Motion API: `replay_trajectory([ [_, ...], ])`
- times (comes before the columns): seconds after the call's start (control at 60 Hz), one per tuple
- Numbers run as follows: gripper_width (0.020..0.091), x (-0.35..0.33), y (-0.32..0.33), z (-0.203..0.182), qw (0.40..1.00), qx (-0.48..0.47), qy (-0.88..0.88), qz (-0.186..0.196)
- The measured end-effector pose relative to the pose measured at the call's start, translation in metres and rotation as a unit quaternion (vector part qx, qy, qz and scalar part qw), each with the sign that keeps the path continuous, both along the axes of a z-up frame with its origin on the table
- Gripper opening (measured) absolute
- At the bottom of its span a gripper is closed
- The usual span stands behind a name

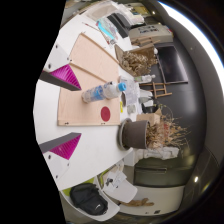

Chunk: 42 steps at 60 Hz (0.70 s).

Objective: Pour water

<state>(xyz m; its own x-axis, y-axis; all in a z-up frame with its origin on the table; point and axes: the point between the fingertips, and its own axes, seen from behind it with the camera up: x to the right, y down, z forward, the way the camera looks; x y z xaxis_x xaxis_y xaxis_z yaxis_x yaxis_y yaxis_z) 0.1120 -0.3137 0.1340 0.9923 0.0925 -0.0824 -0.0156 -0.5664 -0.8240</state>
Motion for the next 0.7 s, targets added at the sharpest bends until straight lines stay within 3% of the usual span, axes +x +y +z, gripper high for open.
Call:
replay_trajectory([
  [0.2,0.0864,-0.064,0.056,-0.016,0.999,0.044,-0.005,0.026],
  [0.5,0.0841,-0.092,0.161,-0.067,0.996,0.082,-0.027,-0.025],
  [0.567,0.0762,-0.098,0.174,-0.077,0.996,0.083,-0.025,-0.031],
  [0.667,0.0519,-0.1,0.186,-0.086,0.994,0.094,-0.028,-0.041],
  [0.7,0.0516,-0.102,0.188,-0.084,0.993,0.102,-0.028,-0.045],
])
